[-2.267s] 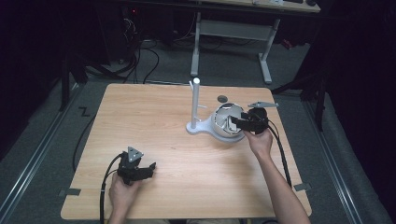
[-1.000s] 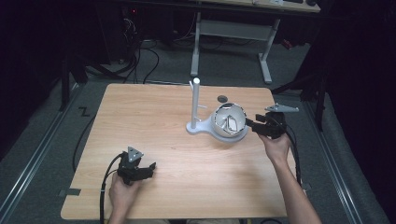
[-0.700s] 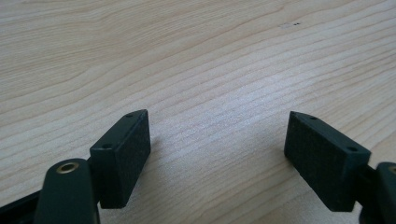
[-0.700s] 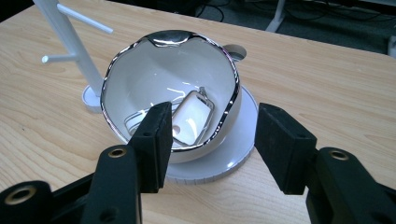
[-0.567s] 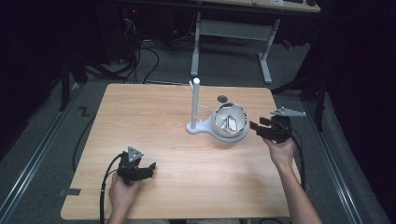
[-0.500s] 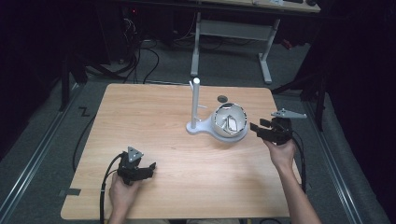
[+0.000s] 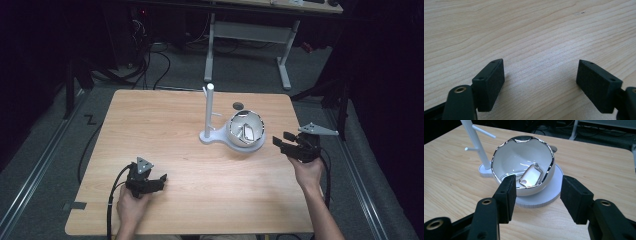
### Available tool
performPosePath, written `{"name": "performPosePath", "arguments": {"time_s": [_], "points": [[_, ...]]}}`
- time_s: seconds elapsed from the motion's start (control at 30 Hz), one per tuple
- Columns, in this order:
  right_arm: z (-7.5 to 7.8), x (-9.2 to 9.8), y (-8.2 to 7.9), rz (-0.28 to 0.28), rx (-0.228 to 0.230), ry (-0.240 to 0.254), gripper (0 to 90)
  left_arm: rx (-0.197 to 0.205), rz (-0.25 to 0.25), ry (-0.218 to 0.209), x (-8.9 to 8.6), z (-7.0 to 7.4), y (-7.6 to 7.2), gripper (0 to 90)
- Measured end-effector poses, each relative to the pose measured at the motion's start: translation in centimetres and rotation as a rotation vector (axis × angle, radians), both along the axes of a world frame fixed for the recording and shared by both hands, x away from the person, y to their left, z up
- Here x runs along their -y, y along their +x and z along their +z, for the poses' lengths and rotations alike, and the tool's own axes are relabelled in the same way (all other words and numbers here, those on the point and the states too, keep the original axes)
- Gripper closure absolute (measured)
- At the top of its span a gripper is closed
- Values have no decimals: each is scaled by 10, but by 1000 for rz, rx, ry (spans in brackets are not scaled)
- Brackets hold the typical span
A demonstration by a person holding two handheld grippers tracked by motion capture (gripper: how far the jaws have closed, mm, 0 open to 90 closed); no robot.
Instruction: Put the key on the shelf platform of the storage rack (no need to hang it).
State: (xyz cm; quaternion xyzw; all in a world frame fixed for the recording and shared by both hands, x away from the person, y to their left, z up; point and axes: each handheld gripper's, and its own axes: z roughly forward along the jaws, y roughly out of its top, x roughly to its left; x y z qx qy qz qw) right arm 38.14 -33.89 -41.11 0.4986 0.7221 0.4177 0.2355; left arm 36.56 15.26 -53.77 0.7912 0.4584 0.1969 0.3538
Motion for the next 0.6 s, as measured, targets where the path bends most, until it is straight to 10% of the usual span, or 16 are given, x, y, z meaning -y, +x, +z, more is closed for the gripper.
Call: {"name": "performPosePath", "arguments": {"time_s": [0.6], "points": [[-8,11,-26,-12,2,40,462,0,0,0,0,0,0,230]]}}
